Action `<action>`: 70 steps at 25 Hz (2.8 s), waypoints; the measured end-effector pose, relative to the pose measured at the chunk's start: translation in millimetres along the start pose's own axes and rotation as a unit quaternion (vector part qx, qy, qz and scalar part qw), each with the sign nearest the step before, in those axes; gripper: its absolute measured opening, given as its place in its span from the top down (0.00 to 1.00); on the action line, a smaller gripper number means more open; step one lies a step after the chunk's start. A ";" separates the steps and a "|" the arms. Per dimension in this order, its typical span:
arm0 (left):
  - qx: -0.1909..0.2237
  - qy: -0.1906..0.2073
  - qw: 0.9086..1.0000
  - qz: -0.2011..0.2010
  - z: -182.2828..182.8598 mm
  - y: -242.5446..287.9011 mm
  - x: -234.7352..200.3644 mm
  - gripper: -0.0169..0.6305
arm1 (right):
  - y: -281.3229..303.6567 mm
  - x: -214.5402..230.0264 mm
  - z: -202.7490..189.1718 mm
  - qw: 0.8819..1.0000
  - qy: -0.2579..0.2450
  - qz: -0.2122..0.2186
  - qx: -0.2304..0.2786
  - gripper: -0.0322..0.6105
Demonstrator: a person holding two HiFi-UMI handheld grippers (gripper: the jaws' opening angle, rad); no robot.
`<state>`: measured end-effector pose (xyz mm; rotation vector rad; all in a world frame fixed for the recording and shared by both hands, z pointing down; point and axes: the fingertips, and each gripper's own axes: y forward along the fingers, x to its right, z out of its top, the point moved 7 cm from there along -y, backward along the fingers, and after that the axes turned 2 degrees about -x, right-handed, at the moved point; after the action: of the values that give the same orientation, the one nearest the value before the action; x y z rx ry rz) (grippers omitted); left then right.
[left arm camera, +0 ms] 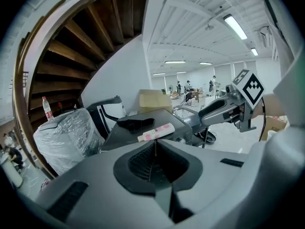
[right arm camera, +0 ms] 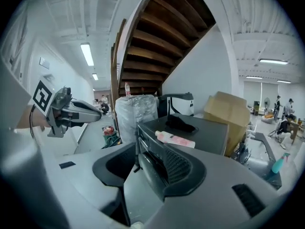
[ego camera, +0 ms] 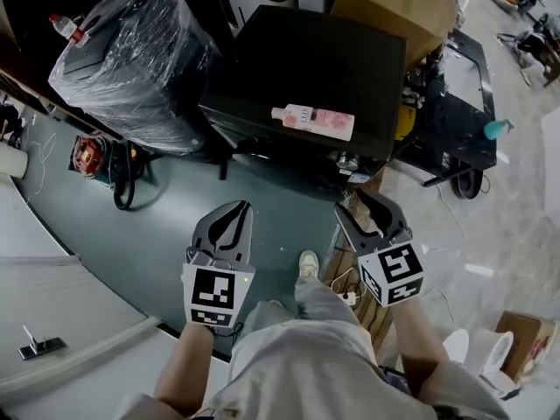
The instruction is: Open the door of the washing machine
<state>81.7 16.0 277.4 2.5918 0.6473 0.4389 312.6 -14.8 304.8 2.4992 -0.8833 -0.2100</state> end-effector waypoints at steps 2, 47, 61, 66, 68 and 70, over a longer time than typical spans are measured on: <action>-0.015 -0.002 1.000 -0.004 -5.2 18.3 3.4 0.93 | 19.8 12.3 -12.4 1.000 0.000 0.016 -0.023 0.61; -0.201 -0.051 0.962 -0.179 -223.6 245.5 -72.1 0.93 | 292.6 61.4 -216.3 0.963 0.062 -0.025 -0.261 0.59; -0.230 -0.079 0.952 -0.188 -277.5 212.2 -73.4 0.93 | 265.0 -4.8 -234.6 0.949 0.143 -0.044 -0.279 0.59; -0.244 -0.097 0.947 -0.186 -304.6 179.6 -77.0 0.93 | 257.5 -42.1 -239.3 0.941 0.174 -0.080 -0.279 0.60; -0.247 -0.110 0.945 -0.185 -315.2 167.3 -77.4 0.93 | 254.4 -53.7 -240.7 0.938 0.184 -0.092 -0.280 0.60; -0.252 -0.127 0.941 -0.185 -326.2 154.8 -78.7 0.93 | 252.9 -65.4 -241.9 0.933 0.195 -0.098 -0.285 0.60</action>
<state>-56.9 -40.0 615.4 1.9442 0.7874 0.1190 193.1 -51.7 638.1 1.9742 -0.3402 -0.0221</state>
